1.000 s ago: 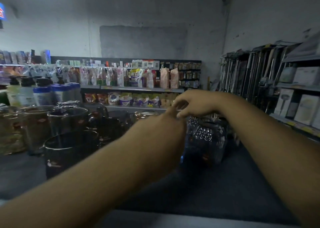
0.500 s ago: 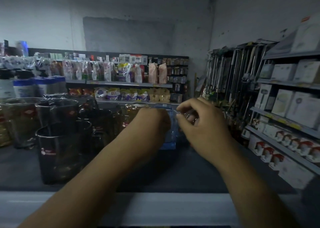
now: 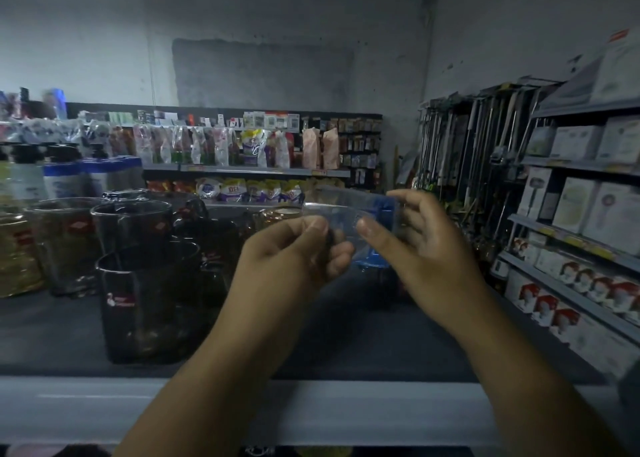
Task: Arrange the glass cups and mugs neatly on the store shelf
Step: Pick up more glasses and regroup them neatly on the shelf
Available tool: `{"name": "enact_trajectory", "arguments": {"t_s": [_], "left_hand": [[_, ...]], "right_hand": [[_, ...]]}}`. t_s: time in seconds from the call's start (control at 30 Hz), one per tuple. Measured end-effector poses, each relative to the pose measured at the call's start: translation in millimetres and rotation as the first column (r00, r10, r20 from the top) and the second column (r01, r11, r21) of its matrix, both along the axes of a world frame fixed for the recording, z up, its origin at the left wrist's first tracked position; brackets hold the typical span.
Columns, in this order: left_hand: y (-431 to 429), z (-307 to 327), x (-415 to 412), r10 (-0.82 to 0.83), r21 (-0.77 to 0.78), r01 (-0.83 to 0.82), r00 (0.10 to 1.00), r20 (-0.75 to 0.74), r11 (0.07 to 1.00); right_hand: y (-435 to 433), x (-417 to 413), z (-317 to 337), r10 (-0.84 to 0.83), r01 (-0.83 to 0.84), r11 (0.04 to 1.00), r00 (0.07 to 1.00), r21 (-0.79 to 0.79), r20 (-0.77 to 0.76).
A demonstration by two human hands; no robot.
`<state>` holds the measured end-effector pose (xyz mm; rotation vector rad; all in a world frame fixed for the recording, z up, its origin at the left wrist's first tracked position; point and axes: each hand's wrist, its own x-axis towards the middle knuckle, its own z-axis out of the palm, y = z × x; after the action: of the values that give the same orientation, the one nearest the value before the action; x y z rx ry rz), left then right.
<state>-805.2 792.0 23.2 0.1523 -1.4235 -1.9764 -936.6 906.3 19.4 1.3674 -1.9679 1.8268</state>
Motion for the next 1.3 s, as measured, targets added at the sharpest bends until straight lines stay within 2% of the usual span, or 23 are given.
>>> {"name": "enact_trajectory", "arguments": {"t_s": [0.07, 0.1, 0.13, 0.17, 0.23, 0.27, 0.3, 0.4, 0.5, 0.63, 0.77, 0.83, 1.03, 1.17, 1.3], "left_hand": [[0, -5, -1, -0.014, 0.017, 0.013, 1.000, 0.027, 1.000], [-1, -8, -1, 0.024, -0.050, -0.020, 0.997, 0.074, 0.999], [-3, -10, -1, 0.101, -0.198, -0.073, 0.985, 0.140, 0.978], [-5, -13, 1, 0.219, -0.407, -0.120, 0.954, 0.206, 0.905], [-10, -17, 4, 0.437, -0.747, -0.107, 0.861, 0.259, 0.656], [-12, -19, 4, 0.491, -0.820, -0.070, 0.828, 0.270, 0.568], [-12, -21, 4, 0.519, -0.852, -0.037, 0.806, 0.284, 0.523], [-10, -26, 2, 0.570, -0.883, -0.013, 0.768, 0.292, 0.469], [-10, -28, 0, 0.579, -0.885, -0.025, 0.764, 0.283, 0.466], [-11, -31, -1, 0.586, -0.872, -0.067, 0.764, 0.268, 0.485], [-13, -33, -2, 0.569, -0.858, -0.088, 0.782, 0.254, 0.505], [-13, -34, -3, 0.587, -0.873, -0.108, 0.778, 0.223, 0.475], [-12, -33, -4, 0.592, -0.895, -0.146, 0.792, 0.150, 0.421], [-7, -26, -1, 0.616, -0.946, -0.170, 0.787, 0.038, 0.276], [-5, -6, -10, 0.687, -0.999, -0.049, 0.726, -0.019, 0.024]], "right_hand": [[2, -2, 0, 0.030, -0.029, 0.999, 0.997, -0.017, 0.069], [4, -2, 1, 0.027, -0.025, 0.999, 0.995, -0.023, 0.093], [5, -3, 3, 0.011, -0.009, 1.000, 0.995, -0.021, 0.096], [6, -3, 6, -0.013, 0.014, 1.000, 0.998, -0.009, 0.067], [7, -3, 15, -0.058, 0.059, 0.998, 0.997, 0.031, -0.046], [6, -4, 21, -0.068, 0.074, 0.996, 0.992, 0.054, -0.102], [5, -5, 28, -0.070, 0.084, 0.993, 0.986, 0.088, -0.151], [1, -5, 52, -0.034, 0.114, 0.954, 0.960, 0.276, -0.279], [-11, -12, 71, 0.015, 0.206, 0.849, 0.910, 0.486, -0.413], [-37, -24, 80, 0.149, 0.218, 0.716, 0.881, 0.664, -0.449], [-59, -33, 77, 0.232, 0.214, 0.631, 0.865, 0.745, -0.445], [-65, -36, 74, 0.248, 0.214, 0.609, 0.863, 0.764, -0.440], [-68, -42, 68, 0.253, 0.200, 0.621, 0.864, 0.758, -0.436], [-58, -46, 74, 0.231, 0.121, 0.679, 0.901, 0.724, -0.368], [-62, -64, 89, 0.127, 0.193, 0.750, 0.897, 0.633, -0.423]]}}
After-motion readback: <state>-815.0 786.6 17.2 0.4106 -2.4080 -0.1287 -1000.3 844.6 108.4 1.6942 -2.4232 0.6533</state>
